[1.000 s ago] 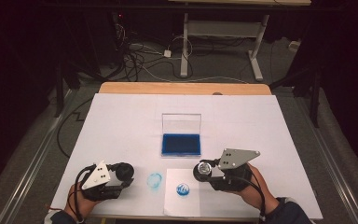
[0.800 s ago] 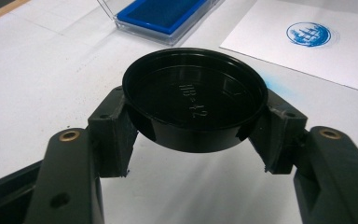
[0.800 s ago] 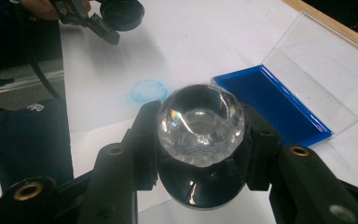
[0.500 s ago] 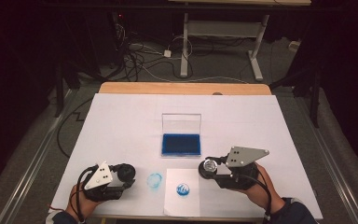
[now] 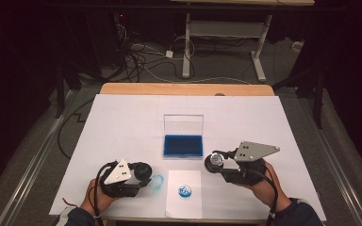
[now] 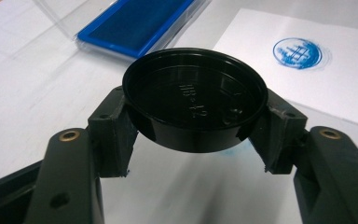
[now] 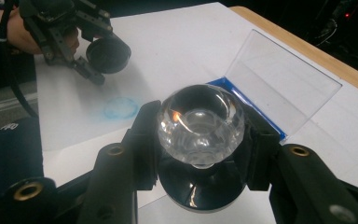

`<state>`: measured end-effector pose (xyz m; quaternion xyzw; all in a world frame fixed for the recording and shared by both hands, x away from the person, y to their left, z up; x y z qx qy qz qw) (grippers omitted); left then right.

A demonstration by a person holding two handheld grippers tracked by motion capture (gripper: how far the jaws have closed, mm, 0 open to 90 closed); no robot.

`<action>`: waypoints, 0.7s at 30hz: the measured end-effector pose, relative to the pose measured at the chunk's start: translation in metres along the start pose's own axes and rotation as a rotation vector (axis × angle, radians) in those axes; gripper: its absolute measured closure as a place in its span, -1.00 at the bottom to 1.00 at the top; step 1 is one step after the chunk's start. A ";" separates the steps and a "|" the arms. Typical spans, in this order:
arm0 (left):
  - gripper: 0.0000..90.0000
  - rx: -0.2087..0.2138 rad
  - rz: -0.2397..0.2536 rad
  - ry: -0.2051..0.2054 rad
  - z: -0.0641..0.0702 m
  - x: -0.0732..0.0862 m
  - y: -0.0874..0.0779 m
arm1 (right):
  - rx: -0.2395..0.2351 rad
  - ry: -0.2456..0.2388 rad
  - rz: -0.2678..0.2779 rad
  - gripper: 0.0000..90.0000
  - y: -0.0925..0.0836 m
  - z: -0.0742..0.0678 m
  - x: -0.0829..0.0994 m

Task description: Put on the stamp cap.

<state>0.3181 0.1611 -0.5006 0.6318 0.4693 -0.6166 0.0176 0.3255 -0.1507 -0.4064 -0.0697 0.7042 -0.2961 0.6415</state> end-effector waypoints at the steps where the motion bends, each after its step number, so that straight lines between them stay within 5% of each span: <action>1: -0.18 0.004 0.004 0.000 0.001 -0.002 0.002 | 0.001 0.002 0.000 0.26 0.000 0.001 0.000; 13: -0.18 0.074 0.019 0.019 0.018 -0.025 0.026 | -0.021 0.008 0.044 0.26 0.005 -0.002 -0.011; 21: -0.18 0.116 0.020 0.067 0.036 -0.039 0.040 | -0.063 -0.006 0.040 0.26 0.019 -0.011 -0.017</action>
Point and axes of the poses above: each handheld gripper's, and its own axes: y roughly forward along the jaws, x roughly out of its underside, z roughly to its right, the point moved 5 cm from there along y, roughly forward along the jaws, and after that the axes turned 11 degrees about -x, right-handed, at the moved point
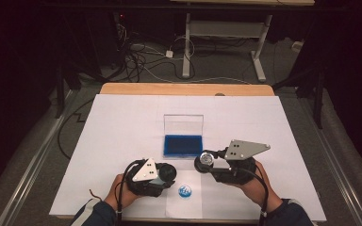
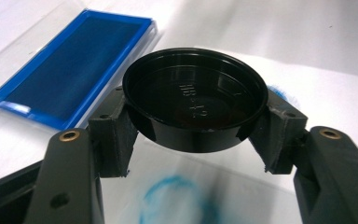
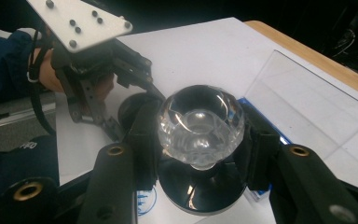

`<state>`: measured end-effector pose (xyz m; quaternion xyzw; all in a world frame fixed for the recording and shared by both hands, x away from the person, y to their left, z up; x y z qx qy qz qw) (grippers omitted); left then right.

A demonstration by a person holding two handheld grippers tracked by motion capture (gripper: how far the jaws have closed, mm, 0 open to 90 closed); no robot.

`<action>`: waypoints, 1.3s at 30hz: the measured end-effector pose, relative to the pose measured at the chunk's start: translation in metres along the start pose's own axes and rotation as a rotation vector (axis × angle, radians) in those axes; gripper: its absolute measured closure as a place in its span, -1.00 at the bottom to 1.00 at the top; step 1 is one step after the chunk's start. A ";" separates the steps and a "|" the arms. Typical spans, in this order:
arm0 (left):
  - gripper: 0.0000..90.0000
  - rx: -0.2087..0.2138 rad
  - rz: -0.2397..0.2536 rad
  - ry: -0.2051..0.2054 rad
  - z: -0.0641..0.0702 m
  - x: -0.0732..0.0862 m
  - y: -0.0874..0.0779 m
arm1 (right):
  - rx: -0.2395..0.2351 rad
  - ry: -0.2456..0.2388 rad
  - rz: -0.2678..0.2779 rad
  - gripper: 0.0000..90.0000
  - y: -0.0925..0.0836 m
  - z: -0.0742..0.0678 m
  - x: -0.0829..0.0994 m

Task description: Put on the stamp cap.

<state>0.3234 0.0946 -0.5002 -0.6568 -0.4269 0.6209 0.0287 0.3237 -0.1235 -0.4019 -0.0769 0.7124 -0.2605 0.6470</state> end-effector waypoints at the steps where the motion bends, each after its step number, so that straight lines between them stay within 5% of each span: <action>1: -0.18 0.003 0.000 0.004 0.001 -0.002 0.002 | 0.001 0.001 -0.001 0.26 0.001 -0.001 0.000; 24: -0.18 0.073 0.021 0.018 0.020 -0.016 0.019 | -0.073 -0.018 -0.051 0.26 0.040 -0.016 0.003; 39: -0.18 0.099 0.049 -0.024 0.022 -0.018 0.020 | -0.107 -0.022 -0.055 0.26 0.053 -0.022 0.006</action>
Point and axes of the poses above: each handheld gripper's, and its own axes: y roughly forward along the jaws, x roughly out of its underside, z roughly to its right, the point moved 5 cm from there along y, roughly forward along the jaws, and after that the axes turned 11 degrees about -x, right-handed, at the moved point
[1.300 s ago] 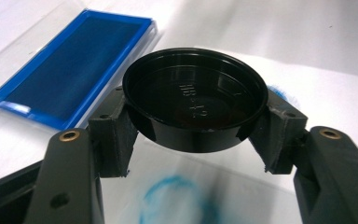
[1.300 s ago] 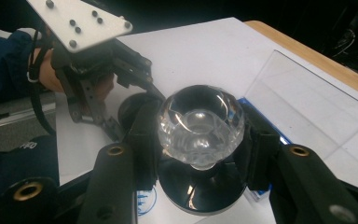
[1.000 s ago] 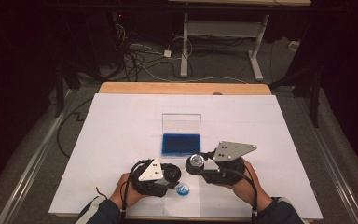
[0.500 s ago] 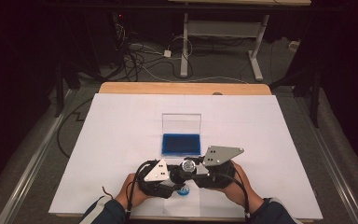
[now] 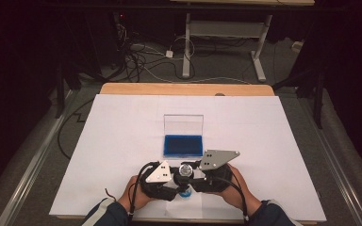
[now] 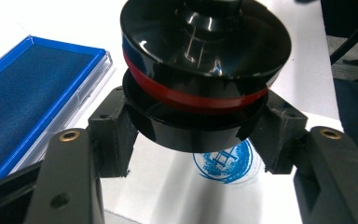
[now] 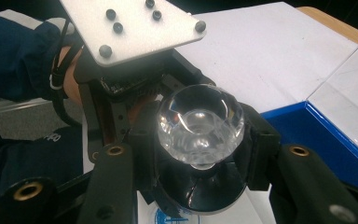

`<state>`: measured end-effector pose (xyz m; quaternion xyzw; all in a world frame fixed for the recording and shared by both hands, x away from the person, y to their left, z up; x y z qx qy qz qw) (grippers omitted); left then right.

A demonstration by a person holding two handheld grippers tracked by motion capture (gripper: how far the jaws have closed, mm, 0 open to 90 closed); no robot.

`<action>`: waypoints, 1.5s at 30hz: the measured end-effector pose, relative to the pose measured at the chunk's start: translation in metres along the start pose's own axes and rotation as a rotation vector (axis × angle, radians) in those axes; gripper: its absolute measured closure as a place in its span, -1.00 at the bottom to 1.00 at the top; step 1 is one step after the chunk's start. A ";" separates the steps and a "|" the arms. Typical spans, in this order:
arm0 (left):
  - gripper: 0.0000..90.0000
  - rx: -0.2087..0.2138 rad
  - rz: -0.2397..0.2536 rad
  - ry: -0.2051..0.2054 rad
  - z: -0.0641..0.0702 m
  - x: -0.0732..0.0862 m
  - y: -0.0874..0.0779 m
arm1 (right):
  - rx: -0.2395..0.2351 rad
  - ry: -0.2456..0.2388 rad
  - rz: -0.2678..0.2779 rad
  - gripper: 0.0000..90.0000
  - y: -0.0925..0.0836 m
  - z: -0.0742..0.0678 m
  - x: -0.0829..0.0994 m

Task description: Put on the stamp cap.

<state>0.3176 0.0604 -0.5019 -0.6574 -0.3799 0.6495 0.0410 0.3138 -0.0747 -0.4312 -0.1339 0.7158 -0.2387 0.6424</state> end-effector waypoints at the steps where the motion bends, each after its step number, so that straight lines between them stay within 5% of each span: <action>1: -0.18 0.001 0.001 -0.001 0.000 0.000 0.000 | 0.000 0.001 0.001 0.26 0.000 0.000 0.000; 23: -0.18 0.010 0.028 -0.025 0.000 -0.002 -0.002 | -0.018 0.016 0.032 0.26 0.003 0.002 0.002; 45: -0.18 -0.022 0.026 -0.003 0.001 -0.001 -0.002 | -0.042 0.056 0.040 0.27 0.007 0.003 0.005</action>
Point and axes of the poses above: each handheld gripper's, and its own axes: y roughly forward along the jaws, x roughly out of its underside, z roughly to its right, the point moved 5 cm from there along y, roughly forward along the jaws, and after that the axes turned 11 degrees about -x, right-handed, at the moved point
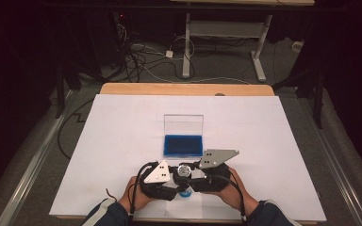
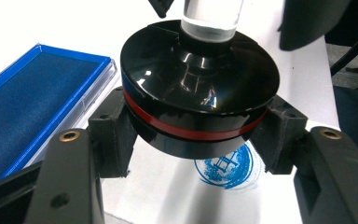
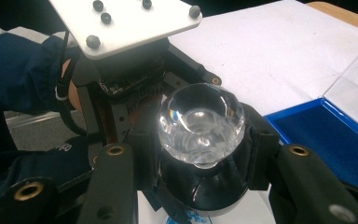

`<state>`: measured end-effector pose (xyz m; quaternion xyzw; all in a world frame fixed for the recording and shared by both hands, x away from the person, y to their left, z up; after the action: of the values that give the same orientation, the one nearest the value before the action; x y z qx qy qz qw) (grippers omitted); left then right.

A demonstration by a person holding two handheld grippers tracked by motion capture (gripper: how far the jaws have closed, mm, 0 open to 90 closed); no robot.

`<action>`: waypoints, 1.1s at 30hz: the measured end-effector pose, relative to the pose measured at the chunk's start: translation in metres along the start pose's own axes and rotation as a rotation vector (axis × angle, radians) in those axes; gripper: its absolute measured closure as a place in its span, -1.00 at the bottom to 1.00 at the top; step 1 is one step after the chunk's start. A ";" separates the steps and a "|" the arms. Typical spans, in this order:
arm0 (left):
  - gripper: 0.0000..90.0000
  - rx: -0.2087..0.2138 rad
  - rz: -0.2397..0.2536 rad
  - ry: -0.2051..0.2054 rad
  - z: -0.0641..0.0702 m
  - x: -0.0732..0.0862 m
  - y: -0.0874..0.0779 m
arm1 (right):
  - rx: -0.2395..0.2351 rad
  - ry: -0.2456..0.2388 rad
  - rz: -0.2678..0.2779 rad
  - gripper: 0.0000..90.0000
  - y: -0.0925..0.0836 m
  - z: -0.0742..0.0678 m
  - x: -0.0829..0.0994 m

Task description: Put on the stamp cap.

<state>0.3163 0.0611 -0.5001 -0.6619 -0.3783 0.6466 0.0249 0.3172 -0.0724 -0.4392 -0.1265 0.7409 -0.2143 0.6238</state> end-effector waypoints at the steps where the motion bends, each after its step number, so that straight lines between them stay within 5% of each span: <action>1: -0.18 0.000 -0.004 0.003 0.000 0.000 0.000 | -0.002 0.002 -0.001 0.27 0.000 0.000 0.000; 18: -0.18 -0.036 -0.052 0.071 0.002 0.001 0.001 | -0.014 0.018 -0.023 0.27 0.005 0.000 0.006; 33: -0.19 -0.007 -0.011 0.022 0.001 0.000 -0.001 | -0.003 -0.011 -0.015 0.27 0.002 -0.003 0.002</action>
<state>0.3151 0.0611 -0.5000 -0.6670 -0.3838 0.6380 0.0301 0.3143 -0.0709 -0.4414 -0.1342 0.7368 -0.2170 0.6262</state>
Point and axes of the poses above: each handheld gripper's, and its own axes: y roughly forward along the jaws, x roughly out of its underside, z roughly to its right, the point moved 5 cm from there along y, roughly forward along the jaws, and after that the axes turned 11 degrees about -x, right-handed, at the moved point
